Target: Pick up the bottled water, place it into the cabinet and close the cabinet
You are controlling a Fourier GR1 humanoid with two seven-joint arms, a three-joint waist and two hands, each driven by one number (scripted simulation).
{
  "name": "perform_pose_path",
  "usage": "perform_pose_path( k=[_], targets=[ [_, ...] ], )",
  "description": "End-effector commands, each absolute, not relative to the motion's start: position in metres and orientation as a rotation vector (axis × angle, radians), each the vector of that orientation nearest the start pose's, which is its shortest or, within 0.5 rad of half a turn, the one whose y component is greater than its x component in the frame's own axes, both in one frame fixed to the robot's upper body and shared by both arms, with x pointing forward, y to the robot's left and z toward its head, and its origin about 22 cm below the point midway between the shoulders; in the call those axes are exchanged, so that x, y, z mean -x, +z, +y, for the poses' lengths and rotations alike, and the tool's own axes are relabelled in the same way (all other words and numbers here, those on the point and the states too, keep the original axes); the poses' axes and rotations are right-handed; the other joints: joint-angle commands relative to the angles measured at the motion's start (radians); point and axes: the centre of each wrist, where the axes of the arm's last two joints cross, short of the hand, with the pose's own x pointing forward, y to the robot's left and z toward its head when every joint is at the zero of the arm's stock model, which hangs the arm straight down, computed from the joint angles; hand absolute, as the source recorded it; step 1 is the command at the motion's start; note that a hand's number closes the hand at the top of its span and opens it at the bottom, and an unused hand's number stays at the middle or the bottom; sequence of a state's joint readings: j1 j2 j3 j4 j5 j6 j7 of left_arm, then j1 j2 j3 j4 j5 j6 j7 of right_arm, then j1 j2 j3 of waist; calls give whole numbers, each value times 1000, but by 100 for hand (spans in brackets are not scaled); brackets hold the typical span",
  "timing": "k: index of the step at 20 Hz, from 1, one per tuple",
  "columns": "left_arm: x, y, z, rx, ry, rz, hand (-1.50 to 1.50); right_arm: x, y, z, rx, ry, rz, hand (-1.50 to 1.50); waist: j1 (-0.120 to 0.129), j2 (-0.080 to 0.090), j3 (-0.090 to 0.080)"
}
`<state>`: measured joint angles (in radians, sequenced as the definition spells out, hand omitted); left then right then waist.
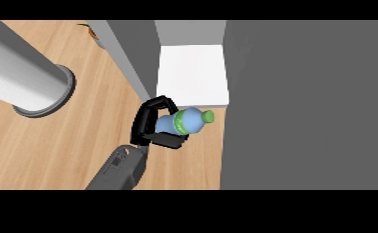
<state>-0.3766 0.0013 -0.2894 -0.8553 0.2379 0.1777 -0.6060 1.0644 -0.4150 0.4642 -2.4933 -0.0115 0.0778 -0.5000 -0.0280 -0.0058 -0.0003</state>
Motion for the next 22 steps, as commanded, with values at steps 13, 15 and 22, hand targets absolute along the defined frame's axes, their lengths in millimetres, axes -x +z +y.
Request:
perform_pose_path(
  k=[13, 15, 22],
  targets=[
    [-377, 13, 75, 23, -59, -1687, 150, -18, 123, -237, -285, 175, -1937, -150, -25, 13, 0],
    [-384, 21, 71, 10, -45, -1666, 150, -14, 127, -238, -303, 175, -1905, -150, -37, 16, -1],
    [-404, 22, 80, -202, 17, -1650, 150, -19, 119, -246, -306, 168, -1952, -150, -37, 23, 1]
  ],
)
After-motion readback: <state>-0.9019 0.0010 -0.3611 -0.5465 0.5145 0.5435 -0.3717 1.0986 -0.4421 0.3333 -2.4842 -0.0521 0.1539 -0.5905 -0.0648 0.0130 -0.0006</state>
